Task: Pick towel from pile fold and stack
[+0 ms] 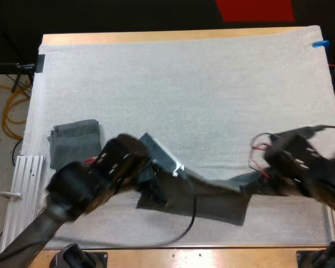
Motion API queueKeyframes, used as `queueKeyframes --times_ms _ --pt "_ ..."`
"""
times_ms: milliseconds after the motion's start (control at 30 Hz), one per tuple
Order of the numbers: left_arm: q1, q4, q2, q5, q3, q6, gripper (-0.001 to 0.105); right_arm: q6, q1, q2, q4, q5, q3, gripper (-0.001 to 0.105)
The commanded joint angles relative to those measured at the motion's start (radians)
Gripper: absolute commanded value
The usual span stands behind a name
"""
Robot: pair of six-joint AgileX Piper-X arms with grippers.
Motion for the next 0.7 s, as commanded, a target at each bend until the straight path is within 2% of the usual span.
queueKeyframes --times_ms 0,100,167,267,333,467,667 --pt "0.026 -0.029 0.019 -0.023 0.016 0.017 0.0 -0.037 -0.03 0.015 -0.041 0.018 0.017 0.0" --pt "0.126 -0.086 0.078 0.0 0.051 0.075 0.0 -0.113 -0.13 0.071 -0.198 0.006 0.059 0.0" --pt "0.207 -0.189 0.124 0.056 0.078 0.147 0.0 -0.162 -0.214 0.125 -0.333 -0.074 0.078 0.0" --pt "0.289 -0.324 0.2 0.157 0.09 0.212 0.0 -0.179 -0.313 0.226 -0.475 -0.185 0.077 0.0" --pt "0.334 -0.379 0.255 0.2 0.09 0.234 0.0 -0.179 -0.357 0.293 -0.543 -0.222 0.077 0.0" --pt "0.411 -0.481 0.38 0.227 0.09 0.25 0.0 -0.179 -0.411 0.415 -0.657 -0.272 0.075 0.0" --pt "0.474 -0.597 0.516 0.299 0.09 0.259 0.0 -0.122 -0.428 0.537 -0.771 -0.304 0.075 0.0"
